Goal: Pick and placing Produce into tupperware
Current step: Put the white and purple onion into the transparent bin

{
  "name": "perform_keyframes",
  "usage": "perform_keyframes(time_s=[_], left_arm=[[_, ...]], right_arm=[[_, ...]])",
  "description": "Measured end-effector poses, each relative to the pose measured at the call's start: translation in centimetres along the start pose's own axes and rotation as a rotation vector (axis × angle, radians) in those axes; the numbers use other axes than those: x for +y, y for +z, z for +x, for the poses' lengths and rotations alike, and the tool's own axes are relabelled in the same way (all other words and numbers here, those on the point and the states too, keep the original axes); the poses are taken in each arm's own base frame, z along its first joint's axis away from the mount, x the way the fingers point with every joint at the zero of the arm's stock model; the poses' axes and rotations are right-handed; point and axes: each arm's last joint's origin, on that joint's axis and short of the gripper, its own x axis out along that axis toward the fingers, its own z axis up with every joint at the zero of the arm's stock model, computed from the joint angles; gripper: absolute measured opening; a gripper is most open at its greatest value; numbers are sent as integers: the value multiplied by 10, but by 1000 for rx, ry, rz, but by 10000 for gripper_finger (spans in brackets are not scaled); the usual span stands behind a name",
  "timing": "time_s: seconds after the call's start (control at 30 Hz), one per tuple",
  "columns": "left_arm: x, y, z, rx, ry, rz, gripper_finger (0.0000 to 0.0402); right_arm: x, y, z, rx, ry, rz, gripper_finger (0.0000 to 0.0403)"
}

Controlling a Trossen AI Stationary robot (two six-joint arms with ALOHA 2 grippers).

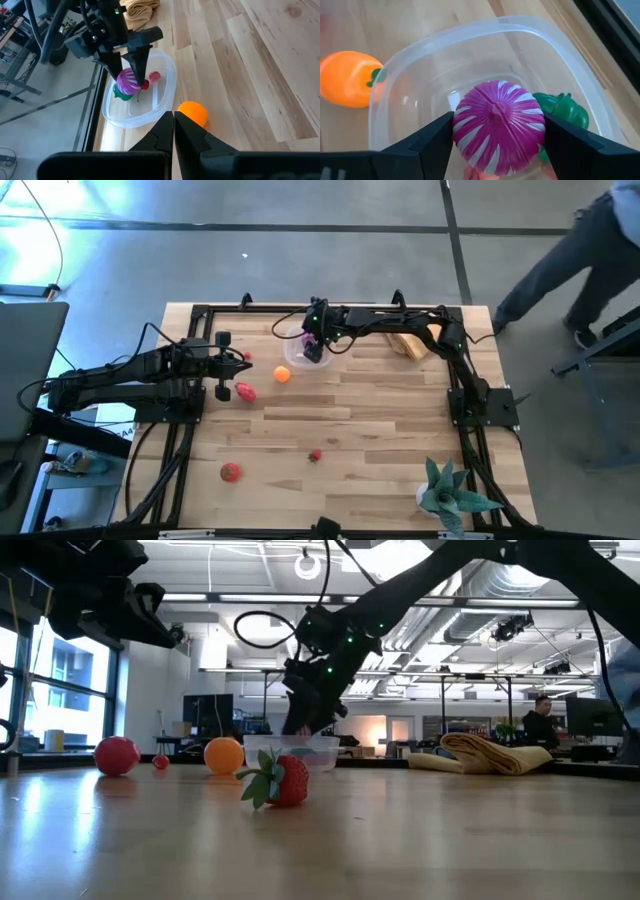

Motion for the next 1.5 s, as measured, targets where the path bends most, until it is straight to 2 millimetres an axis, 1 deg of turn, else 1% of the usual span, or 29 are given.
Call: perform_keyframes(time_s=[0.13,0.5,0.8,0.97,1.07,1.13,1.27,1.43,1.5], left_arm=[[0,0,0,0,0,0,5],[0,0,0,0,0,0,5],[0,0,0,0,0,0,5],[0,0,0,0,0,0,5],[0,0,0,0,0,0,5],[0,0,0,0,0,0,5],[0,0,0,0,0,0,5],[0,0,0,0,-1,0,5],[0,0,0,0,0,0,5]], right_arm=[[0,-3,4,8,14,-1,264],[1,-5,5,29,15,-29,264],[4,-6,5,31,19,-221,264],[5,-7,5,39,26,-274,264],[8,-7,6,39,23,-301,264],[13,-5,5,37,23,-329,264],[20,7,-1,-8,13,-362,264],[18,11,-3,-16,12,-343,264],[15,10,-1,-9,14,-316,264]])
